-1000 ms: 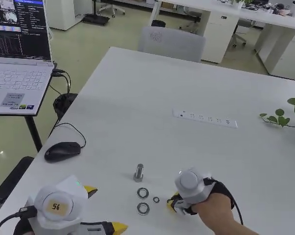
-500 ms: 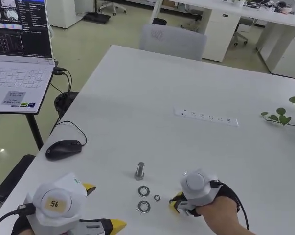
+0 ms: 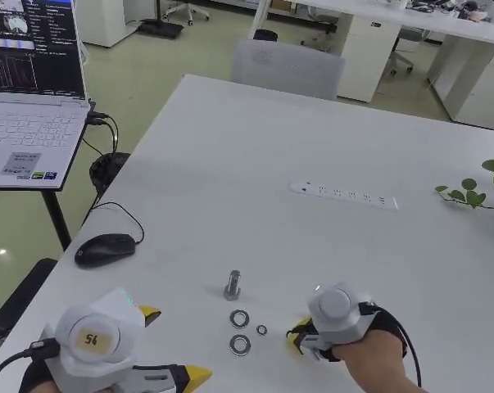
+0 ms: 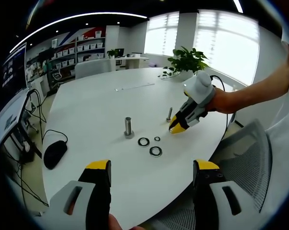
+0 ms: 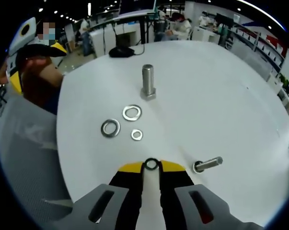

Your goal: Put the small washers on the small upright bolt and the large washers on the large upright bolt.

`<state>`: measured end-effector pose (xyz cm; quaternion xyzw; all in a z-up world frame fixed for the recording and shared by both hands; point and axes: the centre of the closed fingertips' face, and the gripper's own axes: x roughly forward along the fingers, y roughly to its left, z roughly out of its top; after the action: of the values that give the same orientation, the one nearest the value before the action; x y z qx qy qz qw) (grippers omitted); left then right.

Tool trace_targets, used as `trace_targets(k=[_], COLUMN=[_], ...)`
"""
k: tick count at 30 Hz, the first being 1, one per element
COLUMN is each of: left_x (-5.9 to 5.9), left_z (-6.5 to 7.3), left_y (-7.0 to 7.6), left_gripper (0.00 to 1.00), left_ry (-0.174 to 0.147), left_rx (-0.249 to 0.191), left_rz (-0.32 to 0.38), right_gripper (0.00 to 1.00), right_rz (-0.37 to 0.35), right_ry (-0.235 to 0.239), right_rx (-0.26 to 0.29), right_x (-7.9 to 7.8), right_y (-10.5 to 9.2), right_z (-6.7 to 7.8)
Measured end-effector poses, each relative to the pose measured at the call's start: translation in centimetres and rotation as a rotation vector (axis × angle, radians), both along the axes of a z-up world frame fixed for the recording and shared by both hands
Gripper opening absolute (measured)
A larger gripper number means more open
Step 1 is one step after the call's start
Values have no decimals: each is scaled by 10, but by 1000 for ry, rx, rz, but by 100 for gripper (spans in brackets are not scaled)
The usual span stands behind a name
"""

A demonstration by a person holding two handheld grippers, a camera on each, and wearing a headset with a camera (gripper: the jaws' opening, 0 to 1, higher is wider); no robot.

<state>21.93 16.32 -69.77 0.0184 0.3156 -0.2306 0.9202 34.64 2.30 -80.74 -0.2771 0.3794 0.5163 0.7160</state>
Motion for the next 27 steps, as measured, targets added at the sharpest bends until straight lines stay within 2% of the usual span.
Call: trace_targets(k=[5, 12, 18, 27], left_x=[0, 1, 3, 5], left_z=[0, 1, 2, 3], left_y=[-1, -4, -5, -7], left_gripper=[69, 69, 69, 69], left_ry=[0, -1, -3, -5], left_rx=[0, -1, -2, -1], left_rz=[-1, -9, -15, -19], right_gripper=[13, 13, 13, 13], right_rz=[-34, -96, -137, -132], right_ry=[-28, -55, -88, -117], right_rx=[21, 29, 33, 39], right_x=[6, 18, 33, 51], right_y=[-9, -31, -46, -44], right_z=[14, 26, 41, 57])
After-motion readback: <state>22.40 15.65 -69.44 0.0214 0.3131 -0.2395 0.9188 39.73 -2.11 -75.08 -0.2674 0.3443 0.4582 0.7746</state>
